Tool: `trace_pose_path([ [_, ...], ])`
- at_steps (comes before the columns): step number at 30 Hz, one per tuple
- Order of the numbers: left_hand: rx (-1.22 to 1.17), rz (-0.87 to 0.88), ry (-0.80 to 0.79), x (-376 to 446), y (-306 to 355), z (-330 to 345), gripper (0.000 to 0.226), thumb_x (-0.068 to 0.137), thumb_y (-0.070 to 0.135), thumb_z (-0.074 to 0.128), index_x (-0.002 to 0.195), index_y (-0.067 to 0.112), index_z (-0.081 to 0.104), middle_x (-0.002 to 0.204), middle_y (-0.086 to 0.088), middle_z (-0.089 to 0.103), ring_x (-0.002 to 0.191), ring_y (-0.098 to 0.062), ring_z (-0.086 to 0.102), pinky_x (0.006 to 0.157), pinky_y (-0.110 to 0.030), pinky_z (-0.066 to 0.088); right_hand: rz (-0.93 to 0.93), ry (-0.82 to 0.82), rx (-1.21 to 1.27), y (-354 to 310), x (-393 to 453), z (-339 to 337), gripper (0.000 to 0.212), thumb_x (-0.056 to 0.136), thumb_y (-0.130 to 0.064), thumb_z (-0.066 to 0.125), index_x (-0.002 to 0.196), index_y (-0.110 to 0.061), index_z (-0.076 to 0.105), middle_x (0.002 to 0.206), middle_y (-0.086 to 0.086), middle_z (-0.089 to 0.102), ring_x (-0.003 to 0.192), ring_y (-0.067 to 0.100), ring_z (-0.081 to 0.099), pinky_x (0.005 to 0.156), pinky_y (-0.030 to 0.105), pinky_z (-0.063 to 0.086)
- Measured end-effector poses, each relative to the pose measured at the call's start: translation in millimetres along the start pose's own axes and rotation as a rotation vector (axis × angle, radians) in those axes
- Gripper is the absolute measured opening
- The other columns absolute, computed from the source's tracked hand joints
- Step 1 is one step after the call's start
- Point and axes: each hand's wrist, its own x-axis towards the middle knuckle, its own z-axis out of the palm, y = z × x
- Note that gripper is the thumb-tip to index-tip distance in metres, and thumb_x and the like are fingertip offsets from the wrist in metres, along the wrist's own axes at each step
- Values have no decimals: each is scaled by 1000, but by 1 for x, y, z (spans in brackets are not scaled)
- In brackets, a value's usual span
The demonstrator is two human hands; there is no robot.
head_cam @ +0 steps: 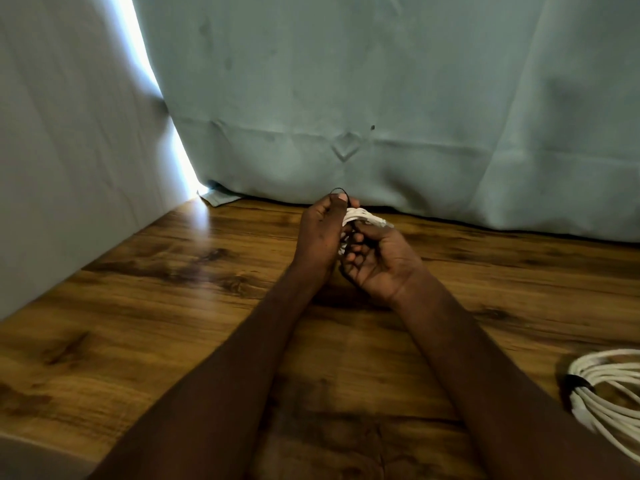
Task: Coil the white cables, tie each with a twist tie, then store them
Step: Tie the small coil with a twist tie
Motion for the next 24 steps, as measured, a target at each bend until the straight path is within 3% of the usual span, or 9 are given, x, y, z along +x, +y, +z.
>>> trace_pose_path([
  [5, -41, -4, 268, 13, 1, -14, 30, 107, 21, 52, 83, 13, 66, 64, -2, 65, 53, -11, 58, 54, -24, 48, 66, 3, 119, 6, -6, 6, 13, 96, -15, 61, 85, -12, 68, 70, -4, 64, 69, 12, 62, 80, 29, 52],
  [8, -115, 12, 314, 17, 5, -19, 31, 106, 15, 52, 77, 13, 64, 57, 5, 59, 44, -5, 47, 48, -21, 39, 25, -4, 106, 5, -5, 5, 16, 97, -13, 56, 99, -19, 71, 76, -7, 71, 89, 13, 70, 104, 40, 46],
  [10, -137, 15, 325, 19, 7, -23, 31, 106, 16, 51, 79, 13, 63, 51, 7, 53, 41, -5, 41, 45, -20, 34, -37, -11, 84, 2, -5, 4, 22, 99, -12, 52, 108, -22, 70, 77, -8, 69, 95, 13, 72, 107, 41, 44],
  [12, -177, 6, 343, 20, 9, -28, 29, 107, 17, 51, 80, 12, 63, 49, 6, 49, 40, -5, 37, 43, -19, 30, -97, -43, 63, -1, -4, 3, 22, 102, -9, 51, 112, -21, 67, 78, -6, 67, 77, 11, 71, 94, 37, 55],
  [13, -204, -11, 354, 21, 9, -30, 28, 107, 17, 51, 82, 11, 63, 48, 6, 49, 39, -6, 36, 42, -19, 28, -120, -56, 14, -1, -4, 2, 19, 103, -9, 53, 113, -19, 66, 81, -4, 66, 64, 7, 66, 78, 32, 61],
  [15, -249, -56, 366, 22, 10, -33, 26, 107, 19, 53, 86, 11, 64, 49, 4, 51, 38, -5, 36, 42, -19, 27, -153, -33, -166, 0, -3, -1, 13, 102, -11, 59, 112, -16, 66, 87, -2, 70, 48, 2, 52, 52, 24, 55],
  [16, -260, -80, 365, 21, 11, -33, 25, 106, 20, 54, 86, 11, 64, 50, 4, 51, 38, -5, 37, 43, -19, 28, -167, -5, -255, 3, -3, -1, 12, 100, -12, 64, 111, -13, 68, 89, -1, 74, 45, 1, 49, 48, 22, 52],
  [20, -168, -234, 287, 16, 8, -23, 41, 102, 34, 63, 66, 13, 59, 43, 3, 47, 36, -10, 42, 50, -23, 35, -249, 121, -365, 14, -2, 2, 19, 91, -14, 76, 108, -5, 73, 90, 7, 79, 48, 3, 52, 54, 25, 54],
  [24, -43, -251, 113, 10, 3, -12, 35, 101, 38, 64, 82, 10, 76, 45, 0, 51, 40, -15, 47, 49, -24, 41, -316, 220, -262, 16, 2, 4, 24, 91, -15, 77, 107, 3, 74, 76, 4, 76, 44, 3, 50, 48, 22, 51],
])
